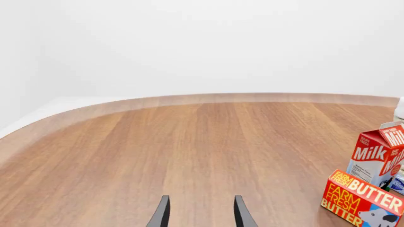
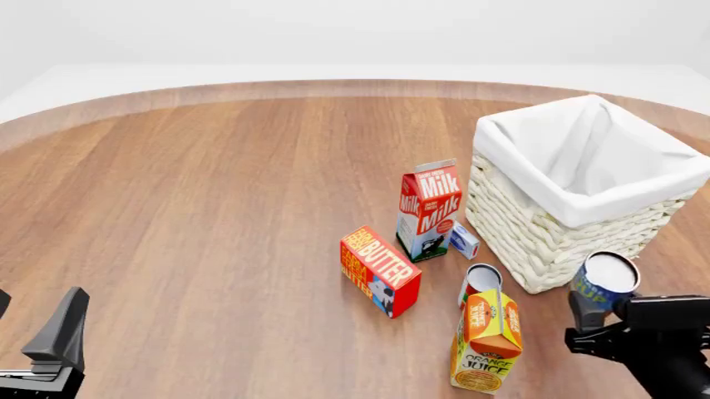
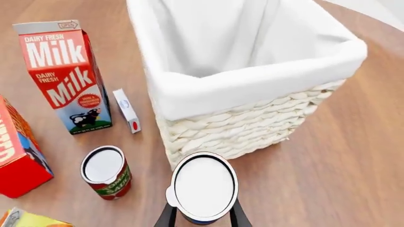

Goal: Pick up the alphabet soup, and put it in the basket.

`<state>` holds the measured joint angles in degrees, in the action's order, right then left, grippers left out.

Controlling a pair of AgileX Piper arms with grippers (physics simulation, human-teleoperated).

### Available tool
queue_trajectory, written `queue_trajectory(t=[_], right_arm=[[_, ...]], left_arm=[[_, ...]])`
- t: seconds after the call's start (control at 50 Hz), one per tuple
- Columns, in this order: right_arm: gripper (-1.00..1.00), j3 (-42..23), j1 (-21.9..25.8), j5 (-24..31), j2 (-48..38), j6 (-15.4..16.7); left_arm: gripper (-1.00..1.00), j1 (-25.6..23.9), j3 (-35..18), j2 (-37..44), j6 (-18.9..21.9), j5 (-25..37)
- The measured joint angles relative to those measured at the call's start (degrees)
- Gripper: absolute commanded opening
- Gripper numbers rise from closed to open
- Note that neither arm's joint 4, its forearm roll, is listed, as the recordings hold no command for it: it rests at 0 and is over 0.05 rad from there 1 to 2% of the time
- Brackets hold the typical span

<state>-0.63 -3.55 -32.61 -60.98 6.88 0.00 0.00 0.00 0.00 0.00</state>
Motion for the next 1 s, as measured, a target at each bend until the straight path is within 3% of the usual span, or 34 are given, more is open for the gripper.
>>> queue_trajectory(t=[1.0], right_arm=[[-1.0, -9.85, 0.98, 21.84, 20.14, 2.64]], left_arm=[[1.0, 0.0, 0.0, 0.0, 0.0, 0.0]])
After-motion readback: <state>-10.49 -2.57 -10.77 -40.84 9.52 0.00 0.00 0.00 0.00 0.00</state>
